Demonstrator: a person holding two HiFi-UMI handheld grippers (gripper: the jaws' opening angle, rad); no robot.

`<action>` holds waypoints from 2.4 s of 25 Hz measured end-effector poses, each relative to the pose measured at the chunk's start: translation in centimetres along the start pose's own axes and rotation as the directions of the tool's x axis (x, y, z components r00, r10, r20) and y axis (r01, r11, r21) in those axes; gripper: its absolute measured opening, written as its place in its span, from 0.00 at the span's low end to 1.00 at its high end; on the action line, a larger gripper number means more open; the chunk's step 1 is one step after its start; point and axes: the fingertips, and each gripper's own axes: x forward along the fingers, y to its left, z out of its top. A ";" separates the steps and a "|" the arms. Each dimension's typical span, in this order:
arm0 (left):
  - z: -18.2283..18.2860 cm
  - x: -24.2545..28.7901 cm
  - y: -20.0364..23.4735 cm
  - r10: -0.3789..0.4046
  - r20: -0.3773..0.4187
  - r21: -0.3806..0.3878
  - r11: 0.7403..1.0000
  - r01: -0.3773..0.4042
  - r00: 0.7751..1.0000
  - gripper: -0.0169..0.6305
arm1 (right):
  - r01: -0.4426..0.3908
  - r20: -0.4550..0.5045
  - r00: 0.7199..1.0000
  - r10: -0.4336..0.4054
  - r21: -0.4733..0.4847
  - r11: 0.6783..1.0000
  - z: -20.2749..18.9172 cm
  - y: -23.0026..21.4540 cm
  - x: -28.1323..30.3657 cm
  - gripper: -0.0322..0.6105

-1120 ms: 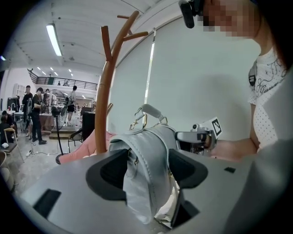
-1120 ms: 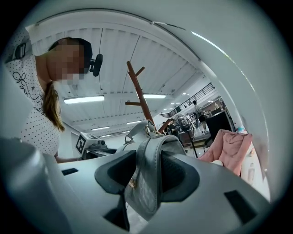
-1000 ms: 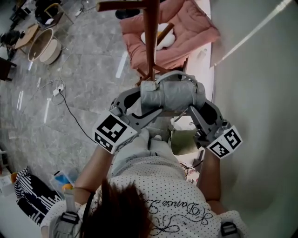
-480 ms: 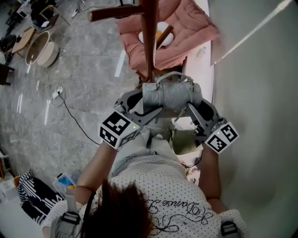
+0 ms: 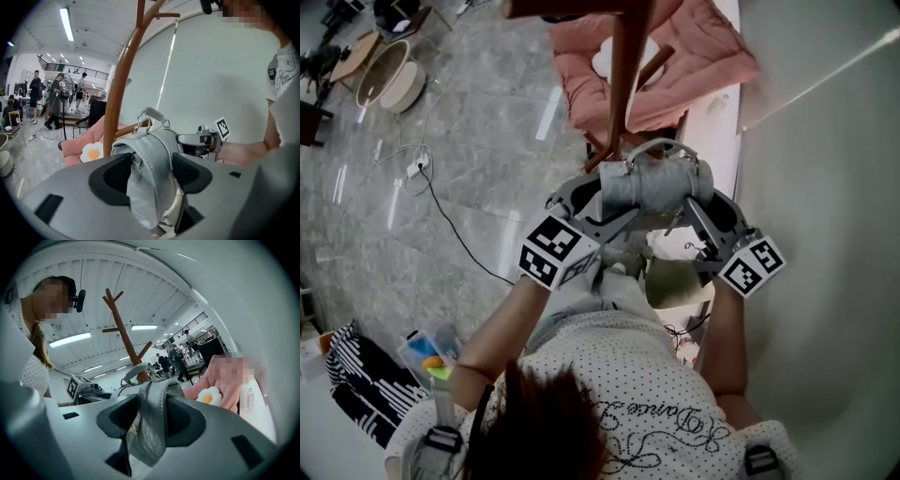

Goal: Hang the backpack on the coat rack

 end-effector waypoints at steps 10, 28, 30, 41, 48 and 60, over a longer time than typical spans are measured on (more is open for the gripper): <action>-1.1 0.7 -0.3 0.071 -0.014 -0.013 0.997 -0.071 0.997 0.45 | -0.049 -0.055 0.997 0.049 -0.003 0.999 -0.6 -1.6 0.7 0.35; -3.3 0.9 2.6 0.147 -0.054 -0.095 0.984 -0.152 0.988 0.42 | -0.072 -0.169 0.983 0.071 0.002 0.997 -2.9 -3.8 4.4 0.37; -3.4 0.9 2.7 0.153 -0.056 -0.100 0.982 -0.158 0.987 0.42 | -0.068 -0.178 0.982 0.068 0.009 0.998 -2.9 -4.0 4.7 0.38; -4.2 1.7 3.3 0.186 -0.083 -0.108 0.975 -0.194 0.979 0.40 | -0.007 -0.238 0.971 0.005 -0.009 1.000 -2.9 -6.0 6.3 0.41; -4.3 1.4 3.1 0.217 -0.131 -0.057 0.972 -0.226 0.967 0.40 | -0.017 -0.267 0.964 0.008 -0.030 0.999 -2.7 -5.8 7.1 0.42; -5.0 1.7 3.5 0.221 -0.138 -0.077 0.969 -0.233 0.965 0.40 | 0.008 -0.281 0.960 -0.007 0.002 1.000 -3.7 -7.0 8.4 0.42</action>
